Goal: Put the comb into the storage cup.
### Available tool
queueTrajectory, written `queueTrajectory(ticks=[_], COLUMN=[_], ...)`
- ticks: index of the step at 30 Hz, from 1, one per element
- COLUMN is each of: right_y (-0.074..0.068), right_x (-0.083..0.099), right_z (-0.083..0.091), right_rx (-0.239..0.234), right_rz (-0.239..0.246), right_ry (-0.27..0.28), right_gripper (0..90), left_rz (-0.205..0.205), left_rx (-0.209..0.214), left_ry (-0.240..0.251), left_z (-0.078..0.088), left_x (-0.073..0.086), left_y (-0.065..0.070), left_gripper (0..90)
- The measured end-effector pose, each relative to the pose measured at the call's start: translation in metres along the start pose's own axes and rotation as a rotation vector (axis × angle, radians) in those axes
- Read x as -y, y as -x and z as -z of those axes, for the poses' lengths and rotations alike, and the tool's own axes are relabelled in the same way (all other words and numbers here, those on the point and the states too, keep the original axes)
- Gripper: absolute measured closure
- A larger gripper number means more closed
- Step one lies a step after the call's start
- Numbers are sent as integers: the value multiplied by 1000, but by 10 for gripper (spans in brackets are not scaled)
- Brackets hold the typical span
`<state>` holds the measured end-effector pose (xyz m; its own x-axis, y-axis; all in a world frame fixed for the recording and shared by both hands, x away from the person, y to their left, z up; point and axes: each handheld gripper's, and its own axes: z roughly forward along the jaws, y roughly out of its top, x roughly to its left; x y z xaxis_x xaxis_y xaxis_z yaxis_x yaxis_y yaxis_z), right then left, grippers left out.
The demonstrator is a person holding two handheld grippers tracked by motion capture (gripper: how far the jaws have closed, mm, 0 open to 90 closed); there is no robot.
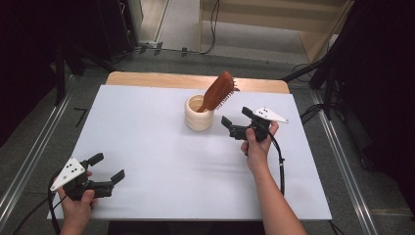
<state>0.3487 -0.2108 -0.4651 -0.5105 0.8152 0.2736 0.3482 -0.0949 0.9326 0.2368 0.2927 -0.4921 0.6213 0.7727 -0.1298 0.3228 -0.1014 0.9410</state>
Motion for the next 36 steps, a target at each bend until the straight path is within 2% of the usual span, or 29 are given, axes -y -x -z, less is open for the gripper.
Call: queueTrajectory(ticks=[13, 26, 29, 36], right_y=[9, 19, 20, 23], right_x=[16, 33, 35, 44], right_z=[34, 75, 86, 104], right_rx=[23, 54, 60, 75], right_rz=[22, -9, 11, 13], right_ry=[-3, 10, 12, 2], right_gripper=[0, 0, 0, 0], left_rz=[-5, -6, -9, -22], left_rx=[11, 21, 26, 26], left_ry=[4, 4, 6, -2], left_z=[1, 1, 1, 0], left_x=[0, 0, 1, 1], left_y=[1, 0, 0, 1], left_gripper=[0, 0, 0, 0])
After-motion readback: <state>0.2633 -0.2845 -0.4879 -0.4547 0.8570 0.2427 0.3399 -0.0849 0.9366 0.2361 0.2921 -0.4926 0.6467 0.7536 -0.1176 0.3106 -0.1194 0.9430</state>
